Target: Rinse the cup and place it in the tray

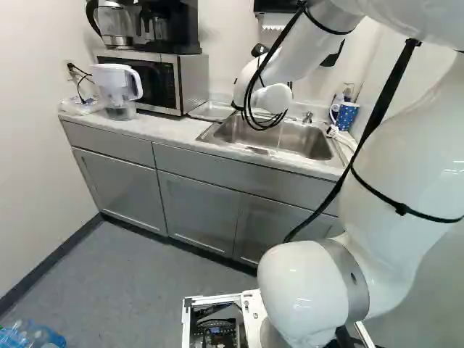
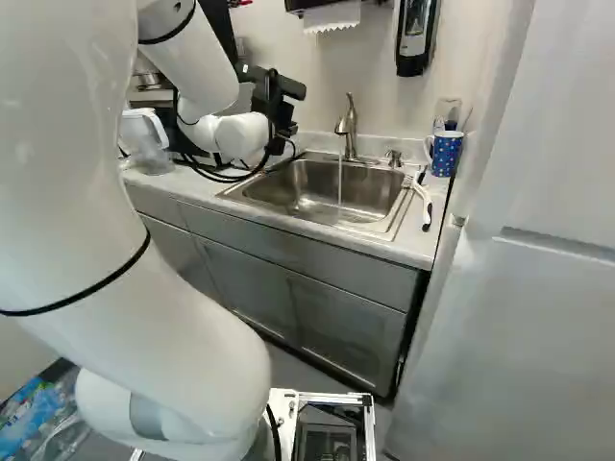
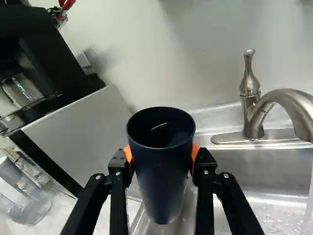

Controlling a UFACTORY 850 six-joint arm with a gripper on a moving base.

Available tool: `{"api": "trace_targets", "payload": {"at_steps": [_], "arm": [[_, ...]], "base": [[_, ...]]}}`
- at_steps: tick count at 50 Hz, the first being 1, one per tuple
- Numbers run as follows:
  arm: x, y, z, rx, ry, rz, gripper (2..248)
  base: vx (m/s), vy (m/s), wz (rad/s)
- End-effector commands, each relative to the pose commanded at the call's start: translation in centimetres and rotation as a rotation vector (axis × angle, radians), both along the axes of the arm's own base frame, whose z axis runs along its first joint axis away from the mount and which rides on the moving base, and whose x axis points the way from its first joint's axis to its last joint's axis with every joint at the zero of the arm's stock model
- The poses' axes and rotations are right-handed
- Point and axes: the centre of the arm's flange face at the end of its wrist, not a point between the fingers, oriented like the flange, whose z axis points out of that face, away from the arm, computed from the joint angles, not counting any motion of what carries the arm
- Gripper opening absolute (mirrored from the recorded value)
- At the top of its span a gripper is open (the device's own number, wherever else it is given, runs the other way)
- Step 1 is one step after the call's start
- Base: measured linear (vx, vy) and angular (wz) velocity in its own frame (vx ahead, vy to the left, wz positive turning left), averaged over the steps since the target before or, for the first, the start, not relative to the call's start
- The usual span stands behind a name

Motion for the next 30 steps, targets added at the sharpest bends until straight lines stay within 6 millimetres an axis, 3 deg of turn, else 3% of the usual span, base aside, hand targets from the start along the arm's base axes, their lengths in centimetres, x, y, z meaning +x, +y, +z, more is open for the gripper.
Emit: {"api": "trace_targets", "payload": {"at_steps": [30], "arm": [[0.00,0.00,0.00,0.314,0.003,-0.027,125]], "base": [[0.000,0.000,0.000]]}}
